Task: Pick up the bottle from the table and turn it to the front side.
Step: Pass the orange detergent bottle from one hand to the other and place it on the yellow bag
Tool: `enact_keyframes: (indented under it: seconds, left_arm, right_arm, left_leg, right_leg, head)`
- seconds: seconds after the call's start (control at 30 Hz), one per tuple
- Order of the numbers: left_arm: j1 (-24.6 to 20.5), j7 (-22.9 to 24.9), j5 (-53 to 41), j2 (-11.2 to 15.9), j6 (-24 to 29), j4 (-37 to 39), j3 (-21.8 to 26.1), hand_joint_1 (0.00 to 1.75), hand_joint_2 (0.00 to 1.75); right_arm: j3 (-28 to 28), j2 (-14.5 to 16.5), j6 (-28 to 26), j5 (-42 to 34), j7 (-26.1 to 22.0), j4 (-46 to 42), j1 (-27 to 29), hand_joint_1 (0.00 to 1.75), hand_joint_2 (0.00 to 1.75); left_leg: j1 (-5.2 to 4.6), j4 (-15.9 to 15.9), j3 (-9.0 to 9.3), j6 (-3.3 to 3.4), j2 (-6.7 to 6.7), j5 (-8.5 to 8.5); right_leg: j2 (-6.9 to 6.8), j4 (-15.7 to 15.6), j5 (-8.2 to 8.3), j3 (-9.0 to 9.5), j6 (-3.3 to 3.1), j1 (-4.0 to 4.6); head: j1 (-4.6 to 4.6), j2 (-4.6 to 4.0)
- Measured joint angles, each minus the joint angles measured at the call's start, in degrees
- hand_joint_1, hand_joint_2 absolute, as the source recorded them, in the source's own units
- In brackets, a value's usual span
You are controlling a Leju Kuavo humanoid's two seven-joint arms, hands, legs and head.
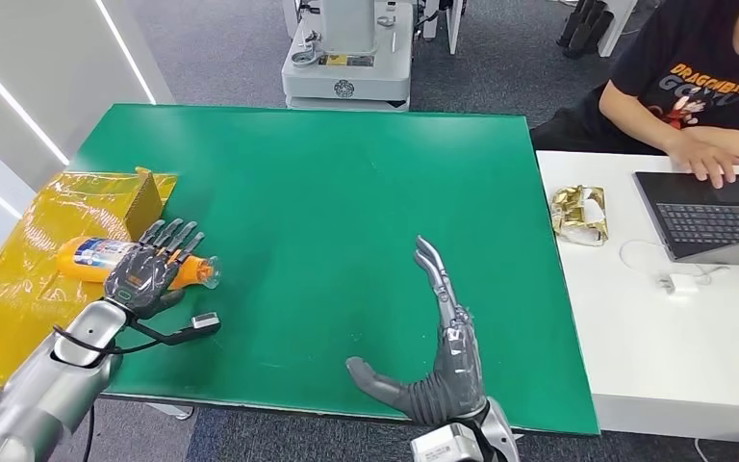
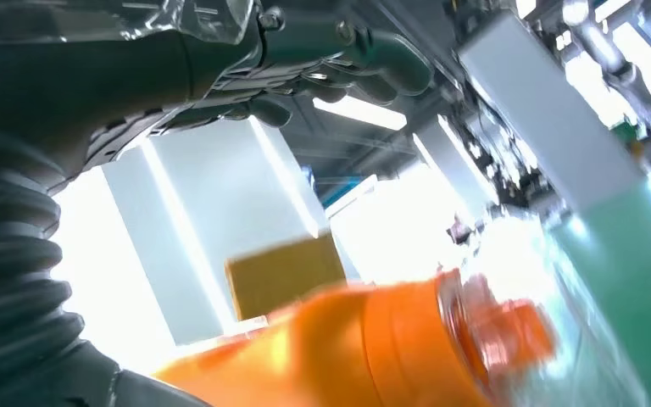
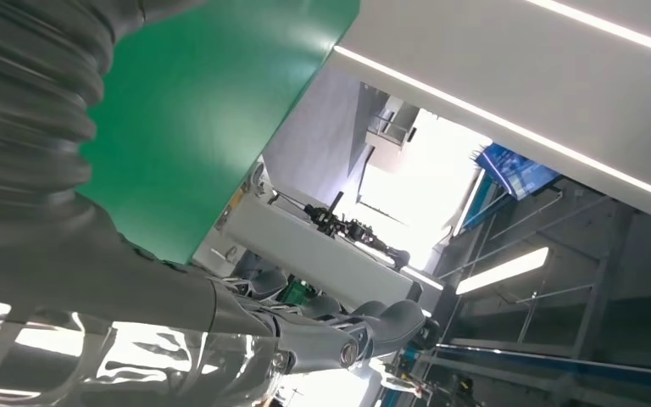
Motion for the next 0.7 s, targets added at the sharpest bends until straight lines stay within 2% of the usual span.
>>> enact_keyframes:
  seconds: [0.13,0.23,0.33,0.47,0.6,0.7]
  left_arm:
    - [6.27,-1.48,1.07,-0.49,3.26,-10.61,4.73,0.00,1.75]
    - [11.88,-7.98,7.29,-0.84,4.60,-21.78,8.70,0.00,1.75]
    - [15.32,-16.14,15.02,-1.90,4.73,-30.69,12.41,0.00,1.75]
    - [16.77,-23.76,27.54,-4.12,4.70,-37.37,15.61,0.00,1.75]
    - [16.23,-25.86,41.87,-6.06,4.64,-39.22,15.51,0.00,1.75]
    - [14.76,-26.42,52.86,-8.26,4.56,-39.25,13.43,0.00,1.75]
  right_arm:
    - [-0.01,-0.01,-0.15,-0.20,-0.04,-0.02,0.22,0.00,1.75]
    - [-0.04,-0.02,-0.20,-0.75,-0.27,-0.02,0.47,0.00,1.75]
    - [-0.04,-0.08,-0.13,-1.37,-0.35,-0.02,0.50,0.00,1.75]
    - [0.04,-0.25,-0.10,-1.96,-0.49,-0.02,0.53,0.00,1.75]
    - [0.42,-0.40,-0.29,-2.44,-0.69,-0.02,0.52,0.00,1.75]
    - [0.70,-0.44,-0.74,-2.63,-0.71,-0.01,0.52,0.00,1.75]
  left_leg:
    - [0.00,0.00,-0.01,-0.03,0.04,-0.04]
    - [0.00,0.00,-0.03,-0.06,0.04,-0.06]
    - [0.00,0.00,-0.05,-0.06,0.00,-0.06]
    - [0.00,0.00,-0.04,-0.05,-0.02,-0.06]
    - [0.00,0.01,0.00,-0.06,-0.03,-0.04]
    - [0.00,0.02,0.02,-0.04,-0.07,-0.03]
  right_leg:
    - [0.05,-0.01,0.00,-0.02,0.00,0.00]
    - [0.07,-0.03,-0.03,-0.06,0.02,-0.01]
    - [0.04,-0.03,-0.05,-0.05,0.03,-0.01]
    - [-0.01,-0.03,-0.05,-0.03,0.02,-0.01]
    - [-0.03,-0.02,-0.03,-0.02,0.00,-0.01]
    - [-0.08,-0.03,-0.02,0.00,0.00,-0.01]
  head:
    - [0.01,0.00]
    - [-0.01,0.00]
    - [-0.01,0.00]
    - [0.00,0.00]
    - [-0.01,0.00]
    - [-0.02,0.00]
